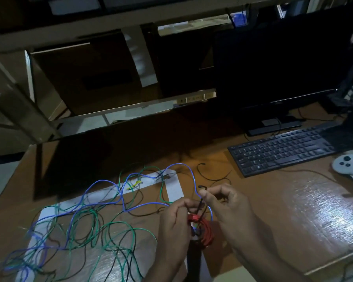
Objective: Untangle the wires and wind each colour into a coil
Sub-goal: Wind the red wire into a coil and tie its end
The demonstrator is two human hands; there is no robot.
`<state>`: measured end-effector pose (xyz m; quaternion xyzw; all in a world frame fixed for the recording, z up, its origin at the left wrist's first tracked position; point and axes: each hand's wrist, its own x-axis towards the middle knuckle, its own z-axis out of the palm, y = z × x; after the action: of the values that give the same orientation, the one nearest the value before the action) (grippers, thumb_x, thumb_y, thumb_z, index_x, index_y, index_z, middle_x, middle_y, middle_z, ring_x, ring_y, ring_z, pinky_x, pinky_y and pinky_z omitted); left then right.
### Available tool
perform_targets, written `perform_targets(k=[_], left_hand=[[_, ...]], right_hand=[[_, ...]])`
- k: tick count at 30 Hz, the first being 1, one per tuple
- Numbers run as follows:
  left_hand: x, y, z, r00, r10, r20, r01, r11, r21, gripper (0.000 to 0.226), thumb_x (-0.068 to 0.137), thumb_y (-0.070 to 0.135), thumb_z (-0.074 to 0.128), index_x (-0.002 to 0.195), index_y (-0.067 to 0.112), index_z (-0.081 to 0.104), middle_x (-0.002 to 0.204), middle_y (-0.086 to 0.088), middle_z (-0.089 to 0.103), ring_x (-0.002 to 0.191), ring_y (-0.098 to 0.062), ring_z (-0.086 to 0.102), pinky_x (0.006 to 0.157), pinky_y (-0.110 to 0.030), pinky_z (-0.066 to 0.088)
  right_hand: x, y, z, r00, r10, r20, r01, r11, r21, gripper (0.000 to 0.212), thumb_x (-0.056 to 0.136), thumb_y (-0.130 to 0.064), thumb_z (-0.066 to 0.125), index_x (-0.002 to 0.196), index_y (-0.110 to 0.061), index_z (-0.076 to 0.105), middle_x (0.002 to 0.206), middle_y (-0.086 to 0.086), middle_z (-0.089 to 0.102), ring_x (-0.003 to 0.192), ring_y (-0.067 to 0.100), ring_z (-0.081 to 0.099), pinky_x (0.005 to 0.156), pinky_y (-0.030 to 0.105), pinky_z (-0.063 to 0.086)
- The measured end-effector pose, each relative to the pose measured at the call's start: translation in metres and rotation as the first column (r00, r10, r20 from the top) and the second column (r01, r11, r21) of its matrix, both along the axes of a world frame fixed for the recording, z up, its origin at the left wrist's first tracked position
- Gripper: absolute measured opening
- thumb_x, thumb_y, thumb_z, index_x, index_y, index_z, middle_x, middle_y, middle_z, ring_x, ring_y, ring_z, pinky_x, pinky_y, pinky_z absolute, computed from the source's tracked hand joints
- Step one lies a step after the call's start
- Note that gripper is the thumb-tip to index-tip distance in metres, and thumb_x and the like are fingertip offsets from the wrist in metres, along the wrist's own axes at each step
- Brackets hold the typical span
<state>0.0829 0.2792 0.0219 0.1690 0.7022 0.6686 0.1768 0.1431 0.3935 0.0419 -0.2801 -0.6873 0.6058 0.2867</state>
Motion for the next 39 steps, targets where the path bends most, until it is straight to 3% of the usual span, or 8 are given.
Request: perform_targets(k=[8,13,21,28,30,32,35,39], left_hand=[[0.002,0.0,0.006,0.999,0.005,-0.038,-0.003,0.998,0.06,0.028,0.085,0.041,0.072,0.084,0.014,0.078,0.075,-0.005,0.073,0.069,-0.01,0.062,0.065,-0.028,0.049],[0.001,-0.004,0.015,0.983,0.026,0.184,-0.057,0.985,0.164,0.024,0.083,0.03,0.078,0.09,0.006,0.079,0.077,-0.004,0.072,0.062,-0.011,0.058,0.061,-0.022,0.046],[0.007,-0.004,0.03,0.878,0.033,0.477,-0.164,0.958,0.235,0.013,0.077,0.016,0.072,0.086,0.007,0.075,0.058,0.003,0.057,0.033,-0.003,0.033,0.037,-0.015,0.033],[0.008,-0.004,0.037,0.872,0.057,0.486,-0.193,0.953,0.235,0.02,0.077,0.014,0.073,0.095,0.006,0.071,0.055,0.007,0.056,0.034,-0.001,0.035,0.04,-0.015,0.033],[0.008,-0.004,0.038,0.879,0.076,0.472,-0.209,0.949,0.238,0.025,0.071,0.018,0.074,0.093,0.008,0.069,0.053,0.009,0.054,0.035,0.0,0.036,0.04,-0.014,0.034],[0.008,-0.004,0.041,0.883,0.086,0.461,-0.218,0.945,0.242,0.024,0.07,0.018,0.074,0.091,0.008,0.067,0.049,0.008,0.051,0.035,0.0,0.036,0.04,-0.014,0.035],[0.009,-0.004,0.044,0.889,0.095,0.447,-0.222,0.945,0.24,0.019,0.075,0.014,0.076,0.089,0.008,0.064,0.051,0.007,0.053,0.037,-0.002,0.039,0.039,-0.015,0.036],[0.008,-0.006,0.042,0.903,0.139,0.406,-0.246,0.943,0.223,0.026,0.066,0.02,0.087,0.081,0.014,0.066,0.057,0.004,0.053,0.042,-0.007,0.039,0.043,-0.019,0.038]], right_hand=[[0.003,-0.001,0.007,0.995,0.086,-0.047,-0.092,0.986,-0.136,0.011,0.083,-0.03,0.079,0.078,-0.02,0.077,0.079,-0.006,0.07,0.075,0.007,0.065,0.069,0.033,0.053],[0.008,-0.001,0.015,0.976,0.165,-0.139,-0.193,0.956,-0.221,0.017,0.09,-0.01,0.071,0.093,-0.026,0.077,0.087,0.005,0.077,0.07,0.008,0.066,0.056,0.024,0.051],[0.008,0.005,0.031,0.963,0.133,-0.236,-0.232,0.854,-0.466,0.029,0.086,0.003,0.069,0.113,-0.007,0.064,0.076,0.01,0.069,0.053,0.008,0.055,0.044,0.019,0.041],[0.015,0.01,0.034,0.964,0.174,-0.2,-0.252,0.835,-0.49,0.022,0.091,0.007,0.059,0.104,-0.003,0.073,0.076,0.012,0.07,0.058,0.013,0.063,0.054,0.022,0.055],[0.017,0.01,0.037,0.959,0.187,-0.213,-0.271,0.824,-0.497,0.014,0.088,-0.005,0.068,0.099,0.0,0.074,0.077,0.013,0.07,0.061,0.016,0.065,0.058,0.024,0.058],[0.018,0.01,0.039,0.955,0.203,-0.216,-0.286,0.82,-0.496,0.03,0.077,-0.022,0.075,0.097,0.001,0.074,0.079,0.015,0.07,0.063,0.019,0.067,0.062,0.027,0.059],[0.019,0.011,0.041,0.95,0.238,-0.204,-0.31,0.812,-0.495,0.03,0.079,-0.026,0.074,0.097,-0.002,0.075,0.085,0.016,0.073,0.068,0.021,0.068,0.067,0.031,0.059],[0.02,0.011,0.04,0.942,0.264,-0.207,-0.334,0.786,-0.52,0.022,0.081,-0.021,0.071,0.095,-0.005,0.078,0.083,0.011,0.072,0.064,0.013,0.064,0.06,0.023,0.057]])
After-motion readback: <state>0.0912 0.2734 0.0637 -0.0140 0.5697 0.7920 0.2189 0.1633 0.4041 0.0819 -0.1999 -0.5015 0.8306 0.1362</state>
